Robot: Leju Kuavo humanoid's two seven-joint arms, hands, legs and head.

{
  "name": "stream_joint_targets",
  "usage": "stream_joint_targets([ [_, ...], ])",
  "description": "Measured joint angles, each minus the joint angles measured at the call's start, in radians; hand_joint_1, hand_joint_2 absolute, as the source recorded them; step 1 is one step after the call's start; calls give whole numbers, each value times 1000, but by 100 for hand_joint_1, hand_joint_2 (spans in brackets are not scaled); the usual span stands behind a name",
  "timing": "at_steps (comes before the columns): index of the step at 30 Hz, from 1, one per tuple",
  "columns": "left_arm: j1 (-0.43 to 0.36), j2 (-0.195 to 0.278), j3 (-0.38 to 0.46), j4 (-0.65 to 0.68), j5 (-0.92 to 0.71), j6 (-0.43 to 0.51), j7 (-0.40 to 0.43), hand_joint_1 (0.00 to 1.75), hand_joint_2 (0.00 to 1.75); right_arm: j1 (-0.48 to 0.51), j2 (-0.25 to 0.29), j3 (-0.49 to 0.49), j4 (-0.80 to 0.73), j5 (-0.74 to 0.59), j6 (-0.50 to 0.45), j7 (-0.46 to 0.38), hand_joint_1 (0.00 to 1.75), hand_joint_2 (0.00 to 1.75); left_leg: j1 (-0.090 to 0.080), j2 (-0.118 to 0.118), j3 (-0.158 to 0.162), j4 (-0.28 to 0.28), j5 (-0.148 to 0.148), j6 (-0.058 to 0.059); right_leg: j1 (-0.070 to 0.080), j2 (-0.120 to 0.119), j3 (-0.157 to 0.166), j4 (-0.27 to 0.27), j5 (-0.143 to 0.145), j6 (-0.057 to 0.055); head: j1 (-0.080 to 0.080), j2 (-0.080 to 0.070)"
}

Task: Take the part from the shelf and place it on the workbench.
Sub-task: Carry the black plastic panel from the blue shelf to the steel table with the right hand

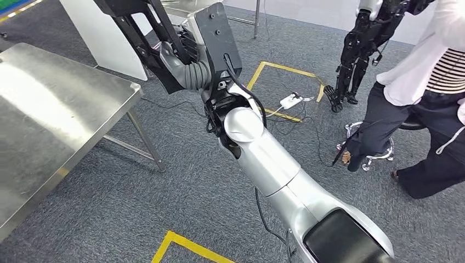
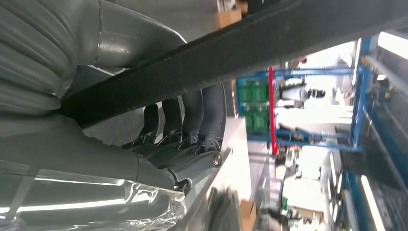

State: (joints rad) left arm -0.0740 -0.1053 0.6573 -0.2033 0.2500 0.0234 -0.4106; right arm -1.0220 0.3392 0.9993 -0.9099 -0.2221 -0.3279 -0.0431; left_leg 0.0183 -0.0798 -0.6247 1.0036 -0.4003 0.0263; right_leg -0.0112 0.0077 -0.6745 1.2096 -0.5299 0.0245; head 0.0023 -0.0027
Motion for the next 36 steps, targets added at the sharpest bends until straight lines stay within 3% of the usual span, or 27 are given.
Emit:
stream_joint_targets([
  [1, 0, 0, 0, 0, -2, -1, 0, 0, 0, -1, 0, 1, 0, 0, -2, 0, 175, 175, 2, -14, -2, 3, -1, -4, -6, 18, 33, -71, 27, 8, 0, 0],
  [3, 1, 2, 0, 0, -8, -6, 1, 0, 0, -4, 0, 5, 0, -1, -9, 1, 175, 175, 4, -37, -8, 9, -2, -18, -12, 44, 77, -164, 59, 10, 0, 0],
  [4, 3, 3, 0, 0, -12, -10, 2, 0, 0, -5, 1, 8, 0, 0, -13, 1, 175, 175, 5, -45, -11, 8, -1, -26, -11, 47, 82, -174, 61, 5, 0, 0],
  [6, 8, 4, 0, 0, -21, -14, 2, 0, 0, -7, 2, 13, 0, 4, -22, 1, 175, 175, 10, -54, -16, 4, 3, -40, -8, 29, 85, -178, 67, -10, 0, 0],
  [8, 10, 5, 0, 0, -32, -13, -1, 0, 0, -8, 3, 14, 0, 16, -26, -1, 175, 175, 10, -8, -33, 36, -18, -49, -11, 9, 89, -185, 73, -25, -3, 0],
  [10, 7, 6, -1, 0, -39, -11, -5, 0, 0, -9, 2, 10, 1, 31, -27, -3, 175, 175, 7, 55, -85, 145, -76, -54, -7, -14, 91, -187, 72, -36, -5, 0],
  [12, 5, 8, -1, 0, -43, -10, -7, 0, 0, -5, 2, 8, 3, 41, -27, -4, 175, 175, 8, 73, -148, 272, -126, -58, -1, -38, 91, -187, 70, -41, -6, 0],
  [13, 5, 8, -1, 0, -43, -9, -8, 0, 0, -3, 2, 8, 4, 44, -27, -3, 175, 175, 8, 76, -161, 297, -128, -59, 1, -50, 91, -187, 69, -42, -6, 0],
  [14, 5, 9, -2, 0, -44, -8, -8, 0, 0, -1, 2, 8, 5, 47, -27, -3, 175, 175, 8, 78, -152, 280, -111, -58, 2, -62, 92, -187, 68, -43, -6, 0],
  [15, 5, 10, -2, 0, -45, -7, -9, 0, 0, 0, 2, 8, 5, 49, -27, -2, 175, 175, 7, 88, -121, 222, -80, -56, 3, -74, 93, -187, 66, -44, -6, 0],
  [17, 4, 13, -2, 0, -45, -4, -10, 0, 0, 0, 2, 8, 3, 53, -27, 2, 175, 175, 2, 131, -43, 79, -26, -46, 10, -94, 97, -187, 61, -40, -5, 0],
  [19, 2, 15, -2, -1, -45, -2, -10, 0, 0, 0, 2, 9, 1, 55, -28, 8, 175, 175, -7, 152, -11, 17, -12, -34, 17, -112, 100, -187, 56, -32, -4, 0],
  [21, 2, 17, -2, -1, -45, 0, -11, 0, 0, 0, 2, 10, -1, 55, -28, 12, 175, 175, -10, 127, -12, 13, -9, -22, 19, -128, 102, -188, 52, -24, -3, 0],
  [23, 2, 16, -1, -1, -42, 0, -12, 0, 0, -2, 2, 13, -5, 56, -28, 16, 175, 175, -6, 104, -8, 4, -2, -9, 17, -97, 91, -161, 35, -17, -2, 0],
  [25, -1, 16, -1, -1, -40, 0, -12, 0, 0, -3, 1, 17, -8, 55, -28, 20, 175, 175, -2, 81, -5, -2, 2, 0, 11, -38, 45, -60, -9, -19, 0, 0],
  [27, -3, 17, -1, -1, -38, 1, -12, 0, 0, 0, -1, 21, -9, 51, -28, 26, 175, 175, -1, 53, -5, -2, 2, 3, 8, -15, -20, 68, -53, -20, 0, 0],
  [28, -3, 17, -1, -1, -38, 2, -12, 0, 0, 3, 0, 23, -9, 49, -28, 29, 175, 175, -1, 37, -5, -1, 2, 3, 7, -13, -39, 99, -58, -15, 0, 0],
  [29, -3, 17, 0, -1, -38, 2, -12, 0, 0, 4, 0, 26, -9, 46, -28, 32, 175, 175, 0, 20, -5, 0, 2, 3, 6, -11, -38, 90, -46, -8, 0, 0],
  [30, -3, 17, 0, -1, -38, 3, -12, 0, 0, 5, 0, 29, -11, 42, -28, 33, 175, 175, 1, 4, -5, 1, 2, 2, 3, -5, -17, 40, -19, 1, 0, 0],
  [32, -3, 17, 0, -1, -38, 3, -11, 0, 0, 2, 0, 36, -13, 34, -31, 33, 175, 175, 1, -27, -9, 8, 0, -5, -6, 34, 44, -100, 39, 14, 0, 0],
  [34, -2, 17, 0, -1, -40, 3, -10, 0, 0, -3, 1, 43, -14, 27, -34, 32, 175, 175, 1, -49, -16, 13, -1, -16, -10, 62, 77, -170, 63, 11, -1, 0],
  [36, 3, 19, 2, -1, -45, 3, -10, 0, 0, -5, 2, 48, -14, 21, -36, 30, 175, 175, 6, -67, -22, 10, 3, -32, -8, 48, 83, -176, 66, -3, -1, 0],
])
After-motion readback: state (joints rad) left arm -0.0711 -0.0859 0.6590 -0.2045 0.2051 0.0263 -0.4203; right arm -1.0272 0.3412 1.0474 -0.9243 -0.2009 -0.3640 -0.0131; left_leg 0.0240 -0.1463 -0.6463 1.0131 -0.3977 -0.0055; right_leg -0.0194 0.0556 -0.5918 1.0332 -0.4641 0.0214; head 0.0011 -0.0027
